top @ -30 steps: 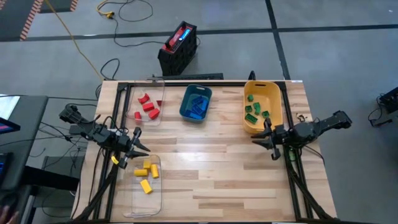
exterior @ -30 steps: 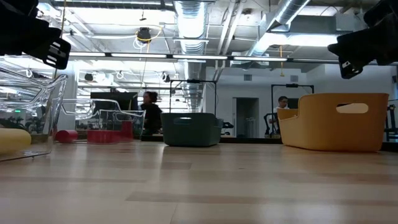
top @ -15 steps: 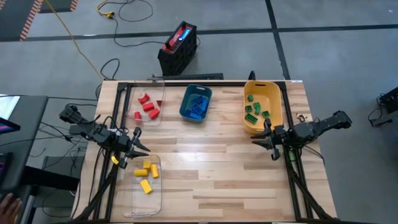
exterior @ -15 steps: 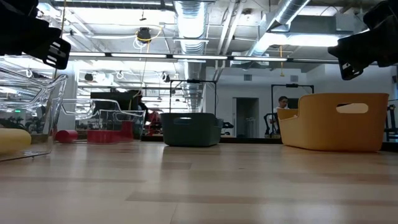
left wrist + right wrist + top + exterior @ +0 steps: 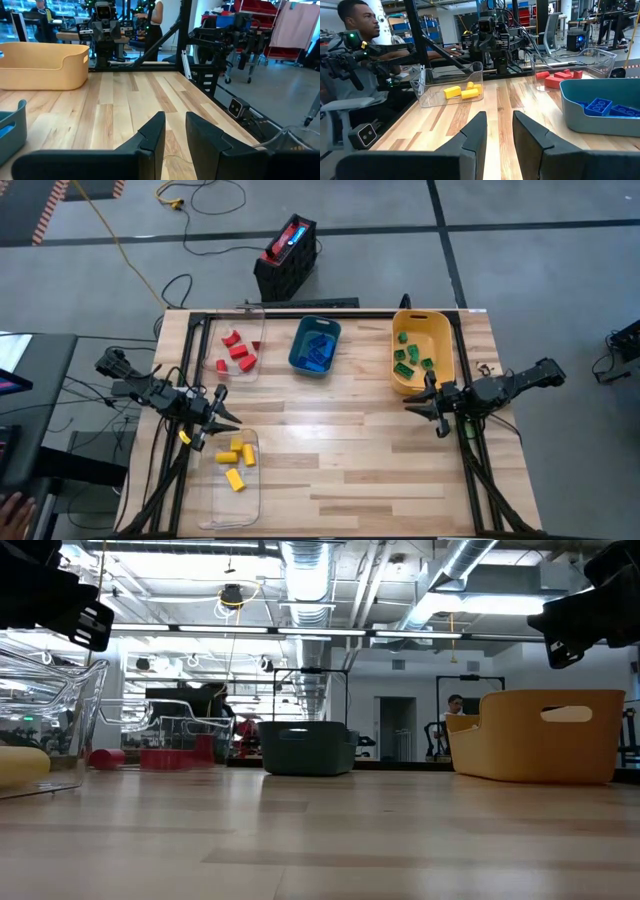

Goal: Sort blocks
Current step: Return to Home Position

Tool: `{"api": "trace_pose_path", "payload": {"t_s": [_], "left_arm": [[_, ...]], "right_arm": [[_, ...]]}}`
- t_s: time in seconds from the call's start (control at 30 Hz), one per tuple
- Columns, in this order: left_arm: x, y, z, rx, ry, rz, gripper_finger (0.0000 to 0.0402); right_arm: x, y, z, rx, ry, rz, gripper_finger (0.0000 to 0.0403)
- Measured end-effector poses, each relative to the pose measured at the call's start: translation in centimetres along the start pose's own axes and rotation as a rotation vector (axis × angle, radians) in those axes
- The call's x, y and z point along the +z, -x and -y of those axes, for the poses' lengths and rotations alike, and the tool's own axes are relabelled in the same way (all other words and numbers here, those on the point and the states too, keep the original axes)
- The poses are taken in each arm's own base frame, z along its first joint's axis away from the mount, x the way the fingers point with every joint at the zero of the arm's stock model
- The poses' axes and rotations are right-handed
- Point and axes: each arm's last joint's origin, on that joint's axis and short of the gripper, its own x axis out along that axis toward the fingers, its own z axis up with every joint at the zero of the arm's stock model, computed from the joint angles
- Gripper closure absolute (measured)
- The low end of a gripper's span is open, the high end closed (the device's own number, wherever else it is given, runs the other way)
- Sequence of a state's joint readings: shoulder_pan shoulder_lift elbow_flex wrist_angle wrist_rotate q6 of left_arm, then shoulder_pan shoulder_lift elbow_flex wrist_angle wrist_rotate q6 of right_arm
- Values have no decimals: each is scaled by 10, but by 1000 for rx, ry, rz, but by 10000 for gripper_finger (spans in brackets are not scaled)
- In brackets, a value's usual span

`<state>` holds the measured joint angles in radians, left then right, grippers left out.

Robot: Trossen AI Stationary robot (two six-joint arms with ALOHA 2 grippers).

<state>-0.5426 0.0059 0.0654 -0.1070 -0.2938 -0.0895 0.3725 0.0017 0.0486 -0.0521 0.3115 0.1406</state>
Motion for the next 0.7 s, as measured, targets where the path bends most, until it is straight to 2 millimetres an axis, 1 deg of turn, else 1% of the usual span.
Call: {"api": "trace_pose_path", "payload": {"t_s": [0.7], "left_arm": [[0,0,0,0,-5,0,331]], "right_arm": [[0,0,0,0,1,-1,298]]}}
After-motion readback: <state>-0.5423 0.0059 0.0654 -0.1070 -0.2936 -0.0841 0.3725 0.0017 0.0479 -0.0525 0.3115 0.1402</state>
